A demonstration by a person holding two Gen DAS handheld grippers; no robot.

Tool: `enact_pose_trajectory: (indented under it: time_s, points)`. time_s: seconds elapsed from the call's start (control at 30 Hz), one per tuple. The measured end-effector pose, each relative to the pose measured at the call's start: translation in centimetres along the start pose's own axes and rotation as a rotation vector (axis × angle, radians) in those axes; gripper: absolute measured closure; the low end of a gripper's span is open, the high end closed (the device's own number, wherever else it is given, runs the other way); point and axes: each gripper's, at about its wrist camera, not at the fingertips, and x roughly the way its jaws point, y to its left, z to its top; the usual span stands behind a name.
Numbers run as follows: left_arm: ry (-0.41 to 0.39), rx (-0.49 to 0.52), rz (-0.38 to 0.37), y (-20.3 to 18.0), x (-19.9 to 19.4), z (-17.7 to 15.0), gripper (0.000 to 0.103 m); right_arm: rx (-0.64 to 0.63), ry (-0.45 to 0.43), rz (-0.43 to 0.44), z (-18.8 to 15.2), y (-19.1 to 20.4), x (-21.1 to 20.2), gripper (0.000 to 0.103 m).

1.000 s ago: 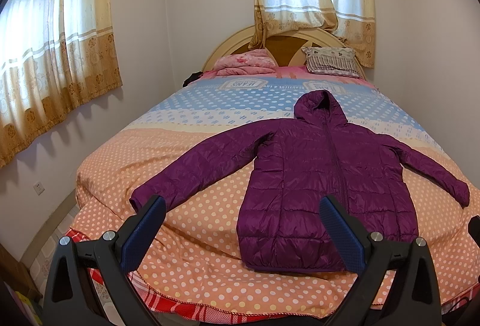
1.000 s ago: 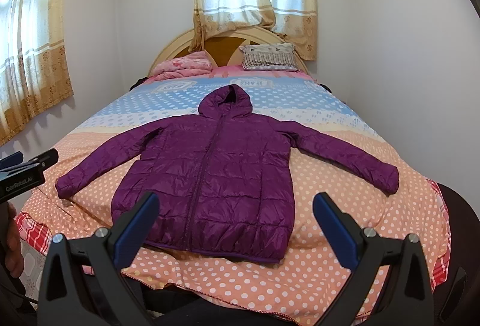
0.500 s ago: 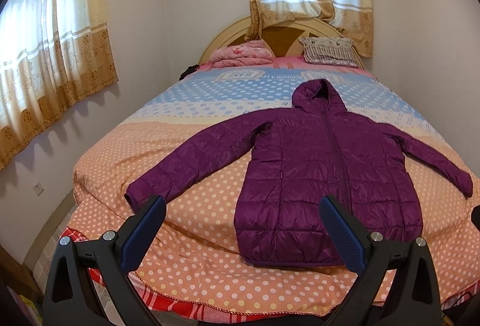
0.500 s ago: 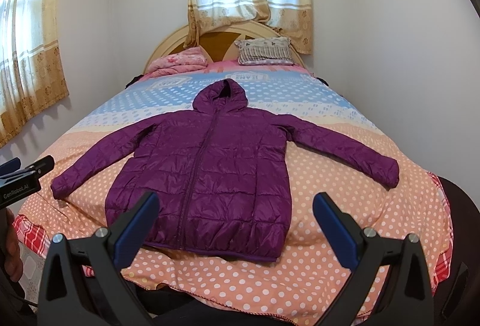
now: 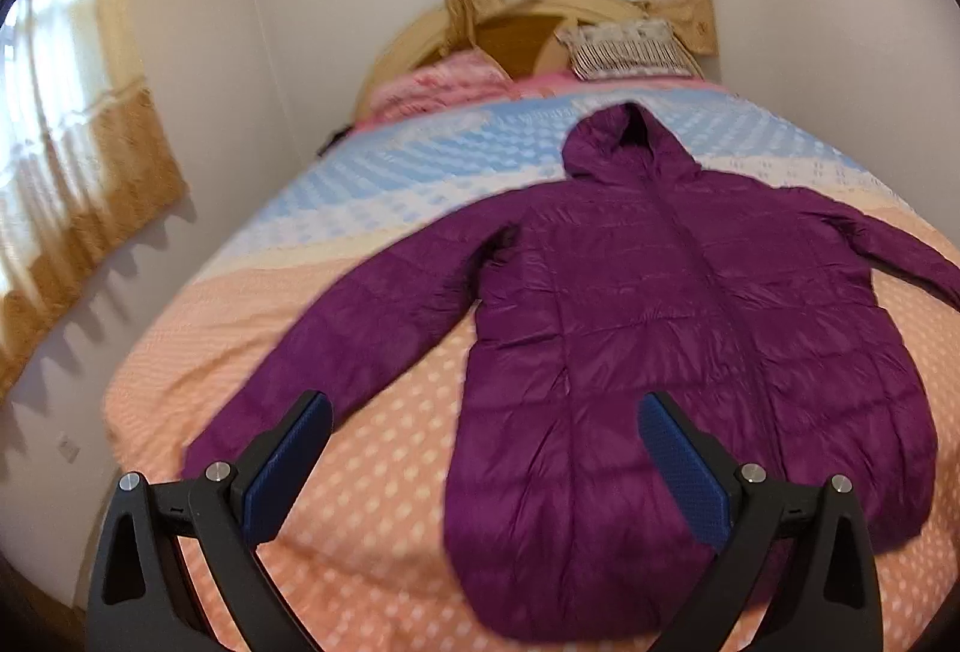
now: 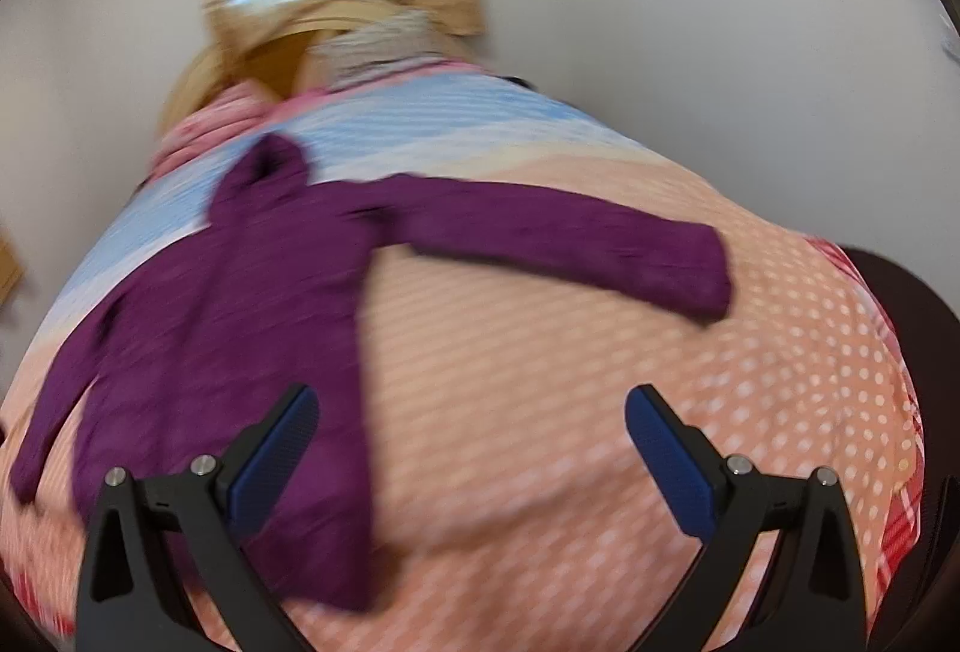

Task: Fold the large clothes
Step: 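Grasp the purple jacket's sleeve cuff with the right gripper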

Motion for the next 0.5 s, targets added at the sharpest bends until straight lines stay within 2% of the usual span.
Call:
enact_pose_trajectory:
  time_s: [0.1,0.23,0.5]
  points:
    - [0.021,-0.006,0.017,-0.3,4.0,1.5,0.001,0.098,0.034,-0.068,2.4,-4.0,3.4,0.000]
    - [0.022,-0.002,0.043,-0.6,7.8,2.8,0.001,0.137,0.061,-0.166,5.0,-7.3,6.9,0.002]
    - [0.038,0.015,0.086,-0.7,13.0,4.1,0.001,0.154,0.155,-0.238,6.4,-9.0,12.2,0.020]
